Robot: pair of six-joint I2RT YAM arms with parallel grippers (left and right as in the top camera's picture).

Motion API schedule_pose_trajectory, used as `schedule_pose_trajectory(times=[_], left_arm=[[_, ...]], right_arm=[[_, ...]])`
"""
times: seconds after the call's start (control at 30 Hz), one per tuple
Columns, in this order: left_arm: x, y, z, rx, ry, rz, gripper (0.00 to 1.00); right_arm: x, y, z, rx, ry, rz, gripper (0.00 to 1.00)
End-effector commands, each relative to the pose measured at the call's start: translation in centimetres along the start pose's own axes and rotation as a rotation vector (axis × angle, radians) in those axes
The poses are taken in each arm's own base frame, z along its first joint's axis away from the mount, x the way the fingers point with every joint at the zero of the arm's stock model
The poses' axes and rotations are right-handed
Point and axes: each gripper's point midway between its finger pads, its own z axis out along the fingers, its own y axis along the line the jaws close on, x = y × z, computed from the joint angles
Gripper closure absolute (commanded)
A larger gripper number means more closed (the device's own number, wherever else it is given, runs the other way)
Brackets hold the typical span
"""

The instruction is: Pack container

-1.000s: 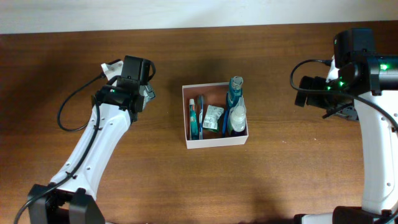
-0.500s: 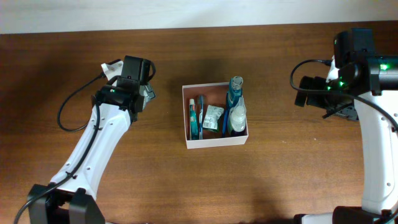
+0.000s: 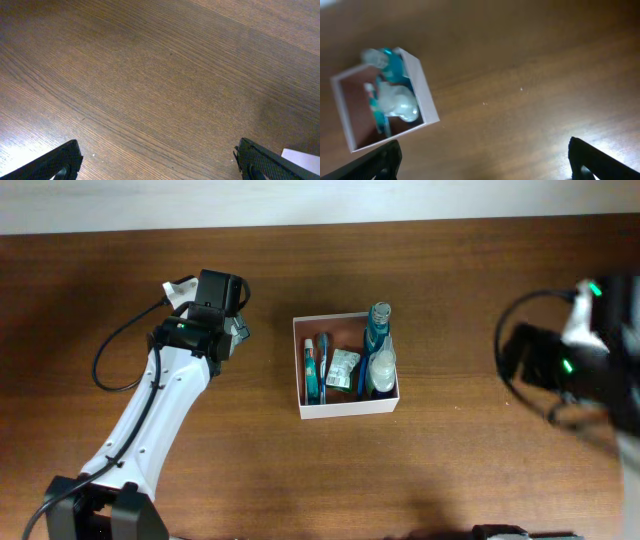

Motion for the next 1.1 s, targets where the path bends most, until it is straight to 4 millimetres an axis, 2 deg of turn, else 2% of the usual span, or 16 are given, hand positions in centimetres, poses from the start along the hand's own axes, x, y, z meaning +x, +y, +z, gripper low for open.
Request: schedule_pose_trajectory(times=[0.0, 0.17, 0.27, 0.37, 0.5, 0.53, 0.63, 0.7, 0.73, 0.87, 0.97, 1.07], left_arm=[[-1.0, 0.3, -0.9, 0.003, -0.032, -0.005, 0.01], [-1.0, 0.3, -0.9, 0.003, -0.032, -0.005, 0.01], [-1.0, 0.3, -0.9, 0.003, -0.032, -0.005, 0.01], [-1.0, 0.3, -0.9, 0.003, -0.032, -0.005, 0.01], [-1.0, 0.3, -0.9, 0.003, -0.032, -0.005, 0.01], [-1.0, 0.3, -0.9, 0.003, -0.031, -0.004, 0.01], [-1.0, 0.3, -0.8, 0.003, -0.031, -0.004, 0.0], [-1.0, 0.3, -0.9, 0.003, -0.032, -0.005, 0.01], [-1.0, 0.3, -0.9, 0.003, -0.032, -0.005, 0.01], [-1.0, 0.3, -0.9, 0.003, -0.032, -0.005, 0.01], [-1.0, 0.3, -0.9, 0.003, -0.032, -0.005, 0.01], [-1.0, 0.3, -0.8, 0.003, -0.031, -0.004, 0.01]], right_arm=[[0.7, -0.7, -4.0, -0.024, -0.133, 0.015, 0.02], [3.1, -1.6, -8.9, -0.072, -0.295, 0.024, 0.02], [4.9, -2.2, -10.5, -0.091, -0.358, 0.027, 0.02], [7.4, -3.0, -11.3, -0.105, -0.405, 0.029, 0.02], [10.4, -3.8, -10.2, -0.105, -0.404, 0.029, 0.02], [12.1, -4.3, -8.7, -0.097, -0.38, 0.028, 0.02], [14.4, -4.9, -6.1, -0.079, -0.333, 0.024, 0.02], [14.4, -5.7, -4.8, -0.039, -0.374, 0.033, 0.02], [13.7, -5.6, -4.7, -0.052, -0.434, 0.039, 0.02], [10.5, -4.3, -6.4, -0.15, -0.672, 0.05, 0.02], [9.7, -4.1, -6.6, -0.176, -0.766, 0.056, 0.01], [9.3, -4.0, -5.7, -0.189, -0.821, 0.062, 0.02]])
